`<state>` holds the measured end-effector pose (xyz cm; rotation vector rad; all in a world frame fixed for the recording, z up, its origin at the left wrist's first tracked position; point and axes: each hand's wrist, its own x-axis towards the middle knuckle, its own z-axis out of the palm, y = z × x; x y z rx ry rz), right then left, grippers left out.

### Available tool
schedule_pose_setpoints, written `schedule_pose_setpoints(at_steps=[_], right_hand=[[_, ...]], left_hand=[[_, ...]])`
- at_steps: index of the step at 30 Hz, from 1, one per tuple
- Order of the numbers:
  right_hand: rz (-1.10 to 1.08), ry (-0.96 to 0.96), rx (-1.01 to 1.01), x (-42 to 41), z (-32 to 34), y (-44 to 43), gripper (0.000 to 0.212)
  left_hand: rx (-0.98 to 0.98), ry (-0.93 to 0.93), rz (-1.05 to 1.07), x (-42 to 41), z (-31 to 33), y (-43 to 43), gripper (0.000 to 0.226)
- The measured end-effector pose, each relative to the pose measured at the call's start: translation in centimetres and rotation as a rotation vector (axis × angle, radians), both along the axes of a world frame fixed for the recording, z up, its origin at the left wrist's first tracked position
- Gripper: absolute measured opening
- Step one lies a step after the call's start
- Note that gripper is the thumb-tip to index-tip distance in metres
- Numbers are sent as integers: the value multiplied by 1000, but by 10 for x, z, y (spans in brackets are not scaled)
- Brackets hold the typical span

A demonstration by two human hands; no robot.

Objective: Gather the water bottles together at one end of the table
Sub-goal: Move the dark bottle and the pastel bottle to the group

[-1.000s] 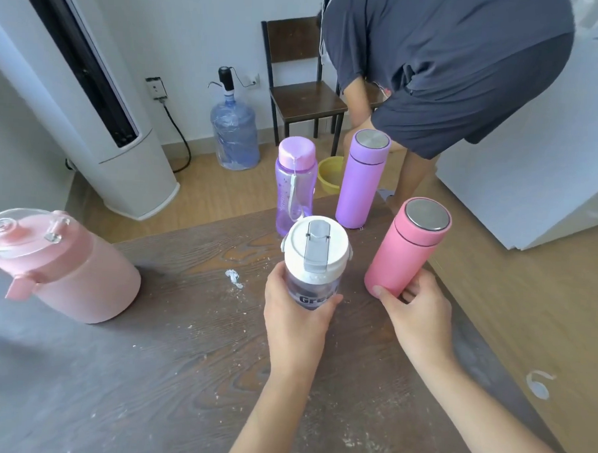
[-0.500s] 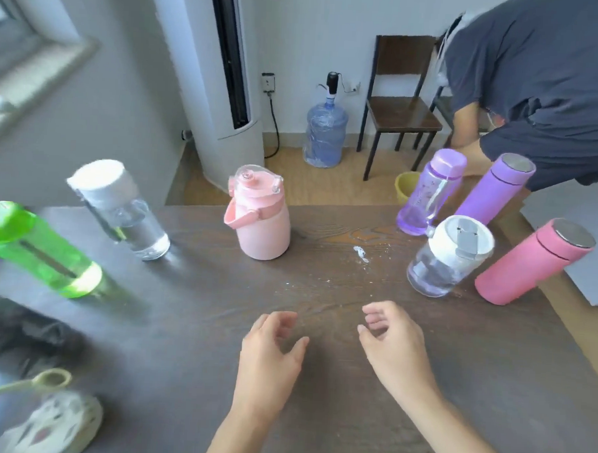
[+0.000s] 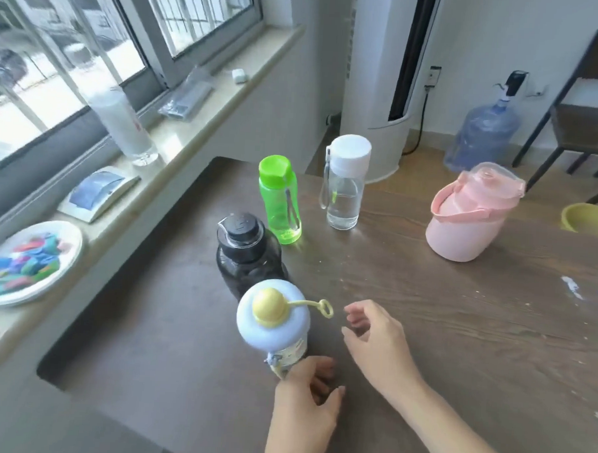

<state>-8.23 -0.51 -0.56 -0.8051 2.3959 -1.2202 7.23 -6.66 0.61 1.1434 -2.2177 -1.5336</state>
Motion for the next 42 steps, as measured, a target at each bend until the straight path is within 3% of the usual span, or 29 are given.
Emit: schedule_pose_setpoints(at_steps=[5, 10, 11, 13, 15, 18, 21, 26, 31, 36, 42], right_hand=[[179, 7, 49, 33, -3, -24, 37], [333, 87, 154, 53, 8, -31, 40], [348, 112, 168, 55, 11, -31, 40], [352, 108, 136, 61, 18, -33, 44], [323, 37, 65, 66, 23, -37, 47], [265, -60, -12, 70, 24, -43, 36], [192, -25, -105, 72, 24, -45, 44], [47, -51, -66, 51, 12, -22, 56], [-82, -10, -128, 8, 27, 44, 45], [-288, -108, -85, -33, 30, 127, 40], [-455, -102, -48, -64, 24, 219, 52]], left_hand=[[-119, -40, 62, 42, -3, -35, 51], [-249, -66, 263, 61, -4, -98, 22], [-255, -76, 278, 58, -2, -109, 27], [-275, -99, 242, 46, 1, -129, 63], [-272, -59, 179, 31, 10, -143, 82], [-200, 81, 124, 9, 16, -153, 69], [-177, 148, 185, 0, 7, -156, 65], [-192, 117, 335, -13, -3, -166, 60], [-293, 77, 433, -20, -12, -158, 52], [-290, 85, 457, -38, -15, -115, 53], [-196, 145, 344, -73, -9, -32, 55]])
